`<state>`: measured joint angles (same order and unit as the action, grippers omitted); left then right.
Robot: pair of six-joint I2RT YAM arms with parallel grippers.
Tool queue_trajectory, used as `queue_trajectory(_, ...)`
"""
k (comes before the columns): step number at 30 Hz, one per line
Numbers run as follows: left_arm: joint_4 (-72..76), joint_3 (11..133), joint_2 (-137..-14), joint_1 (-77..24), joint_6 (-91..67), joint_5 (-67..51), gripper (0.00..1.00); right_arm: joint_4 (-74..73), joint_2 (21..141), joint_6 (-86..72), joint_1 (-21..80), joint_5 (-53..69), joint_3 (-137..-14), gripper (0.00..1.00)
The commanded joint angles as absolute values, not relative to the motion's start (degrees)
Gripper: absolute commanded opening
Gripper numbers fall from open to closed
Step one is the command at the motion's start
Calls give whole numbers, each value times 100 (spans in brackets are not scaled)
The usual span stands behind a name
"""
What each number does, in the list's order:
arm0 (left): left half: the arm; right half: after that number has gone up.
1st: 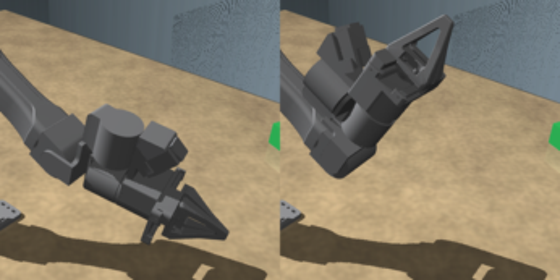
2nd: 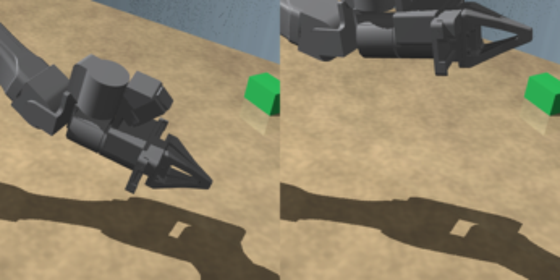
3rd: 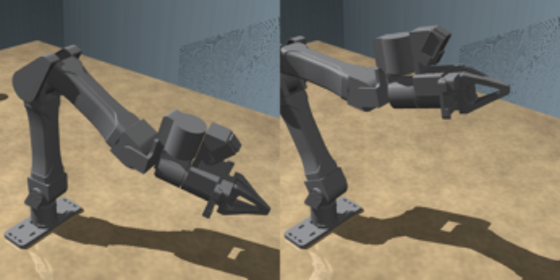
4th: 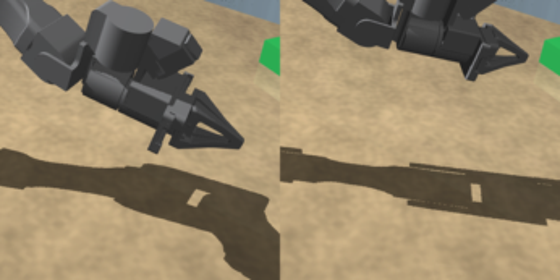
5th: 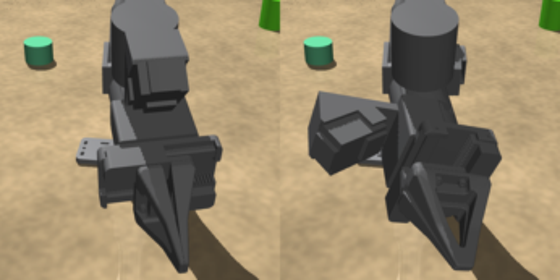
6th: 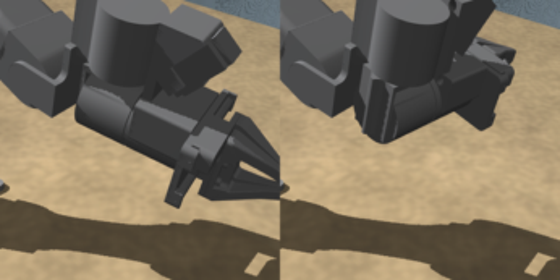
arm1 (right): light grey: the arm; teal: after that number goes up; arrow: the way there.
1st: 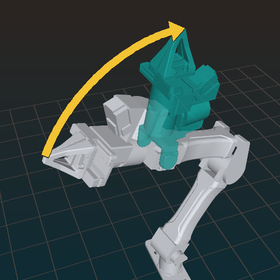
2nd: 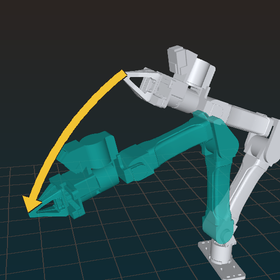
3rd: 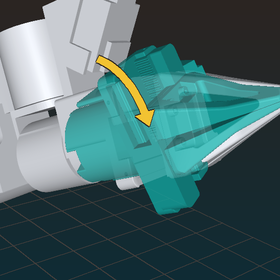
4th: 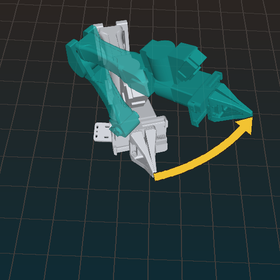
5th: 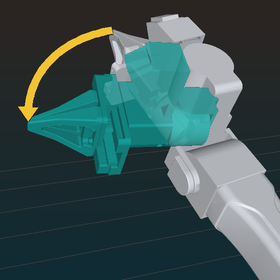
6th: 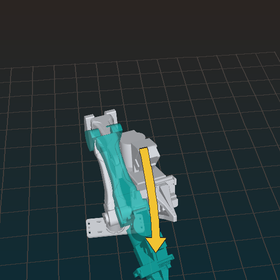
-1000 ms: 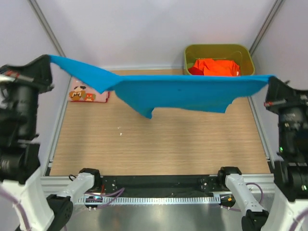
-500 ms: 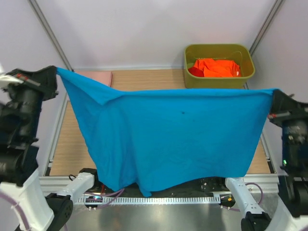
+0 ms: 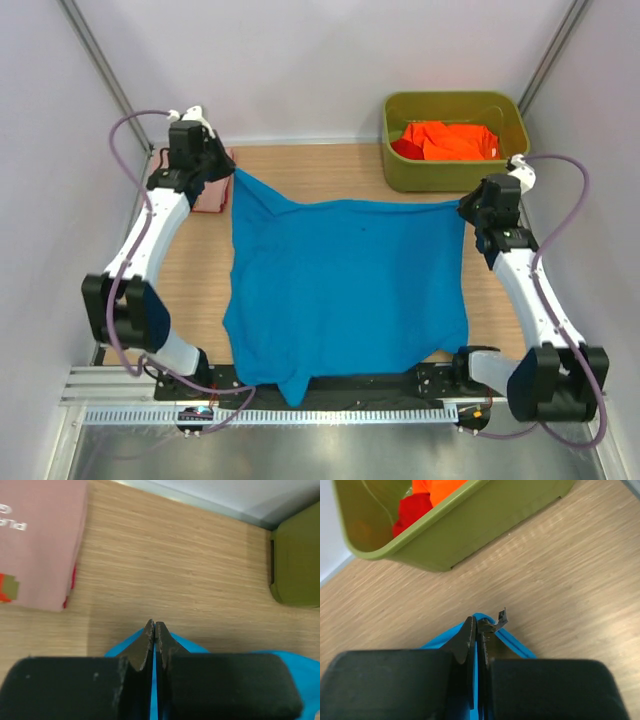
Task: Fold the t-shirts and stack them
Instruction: Flatten the tshirt out, then fold the tshirt
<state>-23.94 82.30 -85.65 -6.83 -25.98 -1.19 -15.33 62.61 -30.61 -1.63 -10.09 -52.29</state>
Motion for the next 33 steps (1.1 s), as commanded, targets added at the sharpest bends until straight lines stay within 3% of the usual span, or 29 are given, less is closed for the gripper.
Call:
queue_trajectory(1,-1161,8568,-8954,-677,-2671,-746,0,174,6616,-3059,-193,-1212,-5291,1)
queue_trajectory(13,-1599,8324,-9703,-694,-3365,-97,0,1178,7989,-3076,-307,-1134,-4790,1)
queue_trajectory(24,-2618,7612,-9317,-686,-4737,299,0,985,8596,-3199,-957,-765,-5080,1)
queue_trajectory(33,-2883,6804,-8930,-703,-5273,-45,0,844,8736,-3234,-993,-553,-5019,1)
